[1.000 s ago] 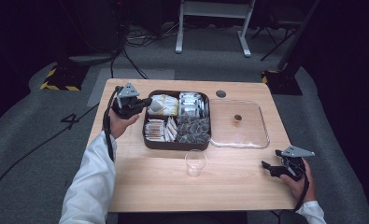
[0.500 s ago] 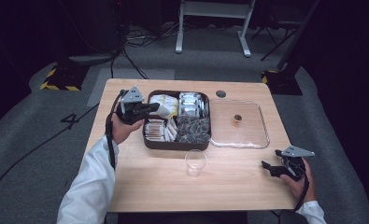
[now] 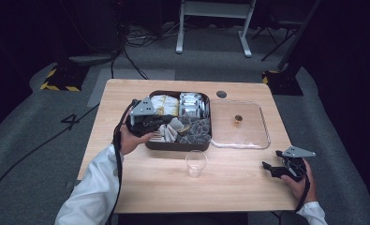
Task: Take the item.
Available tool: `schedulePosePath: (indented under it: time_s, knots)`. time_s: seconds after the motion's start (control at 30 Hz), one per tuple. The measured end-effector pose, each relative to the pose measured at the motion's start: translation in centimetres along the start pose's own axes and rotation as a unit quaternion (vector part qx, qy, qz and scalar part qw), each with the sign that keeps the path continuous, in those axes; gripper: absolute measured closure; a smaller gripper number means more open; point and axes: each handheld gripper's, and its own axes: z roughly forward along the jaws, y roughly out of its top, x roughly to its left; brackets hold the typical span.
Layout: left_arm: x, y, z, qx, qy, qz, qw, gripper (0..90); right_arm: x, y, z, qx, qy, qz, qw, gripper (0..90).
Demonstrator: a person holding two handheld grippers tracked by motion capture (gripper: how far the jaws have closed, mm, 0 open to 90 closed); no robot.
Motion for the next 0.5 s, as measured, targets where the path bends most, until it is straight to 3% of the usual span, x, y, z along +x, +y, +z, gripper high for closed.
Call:
schedulePosePath:
  time_s: [0.5]
  knots:
    - [-3.5,0.2,1.8,0.007,-0.065,0.028,0.9974,90.0,0.0,0.0,0.0,0.0,0.001,0.0,1.0,17.2]
